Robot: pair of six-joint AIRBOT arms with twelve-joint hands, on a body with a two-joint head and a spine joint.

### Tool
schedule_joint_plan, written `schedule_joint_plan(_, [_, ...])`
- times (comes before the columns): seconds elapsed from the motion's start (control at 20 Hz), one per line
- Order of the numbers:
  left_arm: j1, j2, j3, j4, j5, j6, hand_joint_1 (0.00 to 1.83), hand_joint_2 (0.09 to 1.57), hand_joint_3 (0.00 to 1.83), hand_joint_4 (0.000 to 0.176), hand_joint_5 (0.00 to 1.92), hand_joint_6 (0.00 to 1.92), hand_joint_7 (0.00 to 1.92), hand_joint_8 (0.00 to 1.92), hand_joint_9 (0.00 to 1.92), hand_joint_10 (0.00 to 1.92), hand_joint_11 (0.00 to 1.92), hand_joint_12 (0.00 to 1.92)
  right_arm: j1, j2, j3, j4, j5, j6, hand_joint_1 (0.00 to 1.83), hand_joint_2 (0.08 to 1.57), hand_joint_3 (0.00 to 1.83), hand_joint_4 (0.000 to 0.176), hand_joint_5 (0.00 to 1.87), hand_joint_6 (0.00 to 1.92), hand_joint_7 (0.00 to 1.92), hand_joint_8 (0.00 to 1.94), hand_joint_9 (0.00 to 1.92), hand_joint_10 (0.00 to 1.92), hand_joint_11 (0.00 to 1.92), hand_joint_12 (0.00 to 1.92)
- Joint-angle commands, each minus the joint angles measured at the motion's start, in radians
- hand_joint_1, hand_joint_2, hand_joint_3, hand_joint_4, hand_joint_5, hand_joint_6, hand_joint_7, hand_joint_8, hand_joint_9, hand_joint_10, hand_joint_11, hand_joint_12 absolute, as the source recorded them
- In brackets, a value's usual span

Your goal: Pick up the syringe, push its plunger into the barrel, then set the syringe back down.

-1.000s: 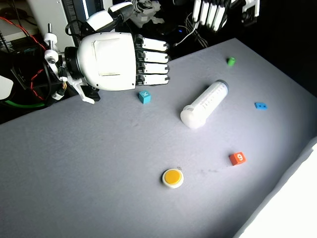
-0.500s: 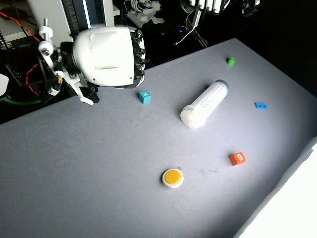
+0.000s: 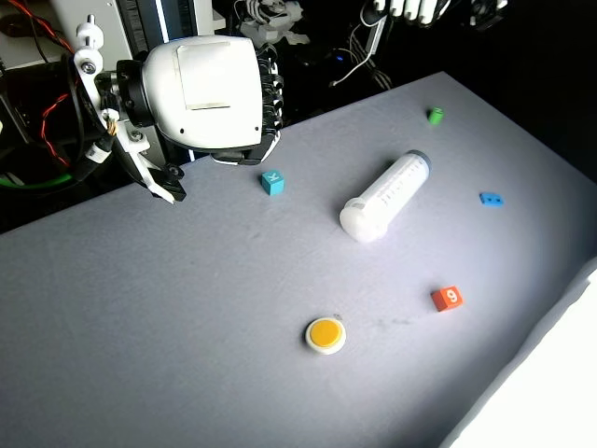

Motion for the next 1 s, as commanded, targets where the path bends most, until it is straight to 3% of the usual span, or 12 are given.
schedule_joint_plan(0.0, [-0.006,0.002,-0.004,-0.102,-0.035,0.021,1.25,1.33,0.03,0.046,1.59,1.92,1.62,1.92,1.67,1.92,1.73,1.92,0.010,0.004,-0.004,0.045,0.108,0.009,1.03,1.44,0.00,0.000,1.39,1.92,1.52,1.94,1.60,1.92,1.71,1.92])
schedule_joint_plan(0.1, [0.001,0.002,-0.025,-0.120,-0.016,0.052,1.20,1.33,0.03,0.035,1.59,1.92,1.63,1.92,1.68,1.92,1.72,1.92,0.011,0.002,-0.004,0.045,0.101,0.009,1.04,1.43,0.00,0.000,1.40,1.92,1.54,1.94,1.62,1.92,1.71,1.92])
schedule_joint_plan(0.3, [0.001,0.002,-0.028,-0.123,-0.008,0.056,1.22,1.31,0.01,0.057,1.56,1.92,1.61,1.92,1.64,1.92,1.65,1.92,0.000,-0.009,-0.004,0.044,0.091,-0.022,1.05,1.39,0.00,0.000,1.40,1.92,1.52,1.94,1.58,1.92,1.67,1.92])
schedule_joint_plan(0.45, [0.004,0.003,-0.030,-0.123,-0.003,0.057,1.20,1.31,0.01,0.066,1.55,1.92,1.60,1.92,1.64,1.92,1.62,1.92,0.000,-0.013,-0.004,0.045,0.067,-0.143,1.03,1.40,0.00,0.000,1.38,1.92,1.51,1.94,1.57,1.92,1.67,1.92])
schedule_joint_plan(0.6, [0.005,0.002,-0.015,-0.119,-0.018,0.057,1.19,1.30,0.00,0.076,1.55,1.92,1.61,1.92,1.64,1.92,1.63,1.92,0.000,-0.015,-0.004,0.045,0.057,-0.151,1.05,1.39,0.00,0.000,1.35,1.92,1.49,1.94,1.56,1.92,1.64,1.92])
schedule_joint_plan(0.85, [0.002,-0.001,-0.010,-0.116,-0.027,0.053,1.14,1.33,0.02,0.078,1.56,1.92,1.62,1.92,1.65,1.92,1.63,1.92,-0.005,-0.018,-0.004,0.067,0.055,-0.151,1.01,1.40,0.00,0.000,1.34,1.92,1.49,1.94,1.54,1.92,1.62,1.92])
schedule_joint_plan(0.9, [0.000,-0.001,-0.010,-0.117,-0.028,0.051,1.14,1.33,0.01,0.149,1.50,1.92,1.58,1.92,1.62,1.92,1.60,1.92,-0.008,-0.019,-0.004,0.067,0.054,-0.151,1.00,1.39,0.00,0.000,1.33,1.92,1.47,1.94,1.53,1.92,1.59,1.92])
schedule_joint_plan(0.95, [-0.003,-0.004,-0.010,-0.118,-0.028,0.051,1.11,1.36,0.01,0.175,1.48,1.92,1.55,1.92,1.59,1.92,1.54,1.92,-0.010,-0.019,-0.004,0.065,0.052,-0.151,0.97,1.36,0.00,0.000,1.32,1.92,1.43,1.94,1.49,1.92,1.56,1.92])
